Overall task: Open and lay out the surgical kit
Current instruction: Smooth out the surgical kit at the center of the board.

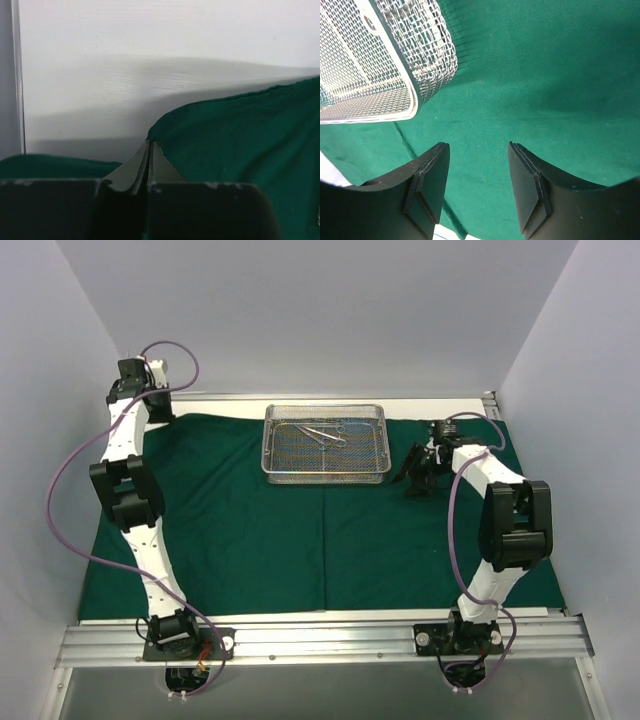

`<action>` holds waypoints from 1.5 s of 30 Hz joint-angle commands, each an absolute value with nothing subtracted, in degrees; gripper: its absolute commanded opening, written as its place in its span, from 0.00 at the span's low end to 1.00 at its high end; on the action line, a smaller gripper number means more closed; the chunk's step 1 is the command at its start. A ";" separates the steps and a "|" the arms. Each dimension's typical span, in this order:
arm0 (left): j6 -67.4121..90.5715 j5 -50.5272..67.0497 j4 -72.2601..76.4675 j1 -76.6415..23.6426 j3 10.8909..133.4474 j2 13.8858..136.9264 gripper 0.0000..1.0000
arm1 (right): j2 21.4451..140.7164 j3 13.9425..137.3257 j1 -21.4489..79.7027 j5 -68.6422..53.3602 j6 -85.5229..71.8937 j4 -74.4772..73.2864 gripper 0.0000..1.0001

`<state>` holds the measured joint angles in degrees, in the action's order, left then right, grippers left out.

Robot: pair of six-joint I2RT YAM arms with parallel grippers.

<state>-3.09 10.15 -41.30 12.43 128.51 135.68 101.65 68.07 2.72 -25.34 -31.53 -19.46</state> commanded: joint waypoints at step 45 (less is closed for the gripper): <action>15.55 -11.34 -54.06 13.18 105.29 124.71 0.58 | 100.11 62.40 -1.49 -32.61 -29.00 -14.77 0.50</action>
